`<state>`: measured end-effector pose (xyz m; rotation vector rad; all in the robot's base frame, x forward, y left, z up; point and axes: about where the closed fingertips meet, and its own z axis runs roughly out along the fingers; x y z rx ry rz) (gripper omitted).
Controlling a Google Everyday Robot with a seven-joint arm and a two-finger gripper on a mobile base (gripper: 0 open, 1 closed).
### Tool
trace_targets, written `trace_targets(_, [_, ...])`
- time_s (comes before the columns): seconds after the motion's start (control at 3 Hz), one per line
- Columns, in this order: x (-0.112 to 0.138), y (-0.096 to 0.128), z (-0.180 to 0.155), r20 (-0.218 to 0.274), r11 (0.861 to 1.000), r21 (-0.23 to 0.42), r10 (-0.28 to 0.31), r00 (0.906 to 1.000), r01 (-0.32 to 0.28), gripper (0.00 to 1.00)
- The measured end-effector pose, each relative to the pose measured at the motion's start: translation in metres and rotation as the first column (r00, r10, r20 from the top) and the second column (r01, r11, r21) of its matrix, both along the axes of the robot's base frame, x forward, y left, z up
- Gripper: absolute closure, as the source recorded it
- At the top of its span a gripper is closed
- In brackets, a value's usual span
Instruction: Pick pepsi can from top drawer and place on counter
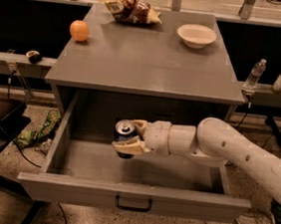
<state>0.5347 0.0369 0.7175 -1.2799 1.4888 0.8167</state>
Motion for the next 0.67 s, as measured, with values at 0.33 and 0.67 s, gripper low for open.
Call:
trace_targets(0.33, [-0.032,-0.020,0.102,0.082,1.000,0.007,0.014,0.9965,-0.014,1.00])
trace_targets(0.67, [-0.038,-0.028,0.187,0.113,0.997,0.059,0.045,0.9926,-0.052,1.00])
